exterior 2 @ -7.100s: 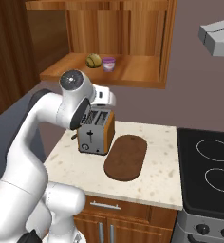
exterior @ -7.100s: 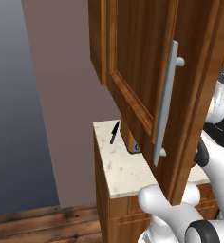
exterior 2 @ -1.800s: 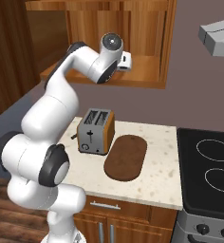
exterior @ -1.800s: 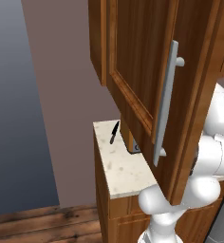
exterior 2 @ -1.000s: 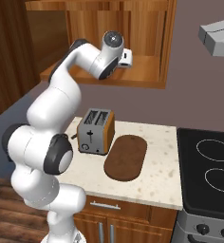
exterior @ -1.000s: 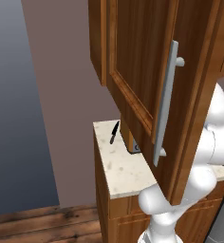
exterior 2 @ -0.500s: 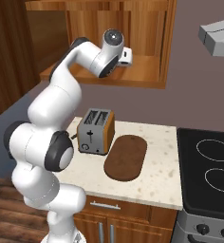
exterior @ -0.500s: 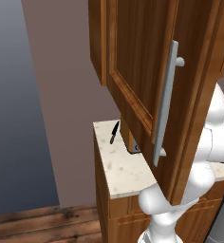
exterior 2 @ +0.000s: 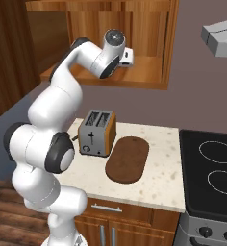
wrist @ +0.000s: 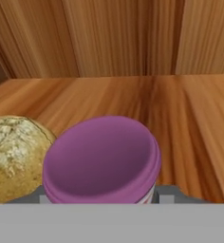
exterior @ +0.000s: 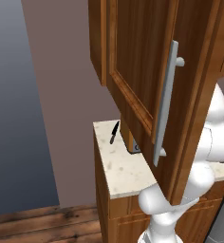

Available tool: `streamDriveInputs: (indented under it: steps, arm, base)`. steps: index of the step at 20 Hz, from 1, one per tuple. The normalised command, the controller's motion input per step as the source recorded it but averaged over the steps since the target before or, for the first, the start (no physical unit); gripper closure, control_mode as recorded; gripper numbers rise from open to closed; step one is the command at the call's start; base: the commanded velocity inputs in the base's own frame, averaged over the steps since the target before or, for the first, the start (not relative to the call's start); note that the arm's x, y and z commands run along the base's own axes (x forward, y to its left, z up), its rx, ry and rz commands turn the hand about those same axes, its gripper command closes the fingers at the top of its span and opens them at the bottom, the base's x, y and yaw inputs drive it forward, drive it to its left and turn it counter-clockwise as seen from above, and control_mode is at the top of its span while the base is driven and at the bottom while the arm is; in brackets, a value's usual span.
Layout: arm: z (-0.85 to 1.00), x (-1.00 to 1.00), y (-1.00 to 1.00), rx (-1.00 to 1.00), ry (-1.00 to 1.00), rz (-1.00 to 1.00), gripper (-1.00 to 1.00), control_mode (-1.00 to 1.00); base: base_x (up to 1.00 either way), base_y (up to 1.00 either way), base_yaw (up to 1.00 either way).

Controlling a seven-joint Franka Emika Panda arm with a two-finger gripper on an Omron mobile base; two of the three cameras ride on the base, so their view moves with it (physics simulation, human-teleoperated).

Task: Pick the bread, place it on the cutting board, pick the jam, place it on the counter, and close the cabinet.

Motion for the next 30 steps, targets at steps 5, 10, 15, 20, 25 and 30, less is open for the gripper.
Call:
streamDriveInputs:
  steps: [5,10,15,20,25,30]
  arm:
    - [0.0,-0.35,0.0,0.0,0.0,0.03,1.0,-1.0]
    - [0.0,-0.84,-0.17,0.0,0.0,0.0,1.0,-1.0]
    - [-0.02,-0.98,-0.29,0.0,-0.01,0.0,1.0,-1.0]
    - [-0.1,-0.96,-0.39,0.0,0.0,0.0,1.0,-1.0]
    - [-0.25,-0.89,-0.47,0.0,0.0,0.0,1.0,-1.0]
    - [-0.46,-0.64,-0.39,0.0,0.0,0.0,1.0,-1.0]
  base:
    - [0.0,0.0,0.0]
    - [0.0,0.0,0.0]
    - [0.0,0.0,0.0]
    - [0.0,0.0,0.0]
    - [0.0,0.0,0.0]
    - [0.0,0.0,0.0]
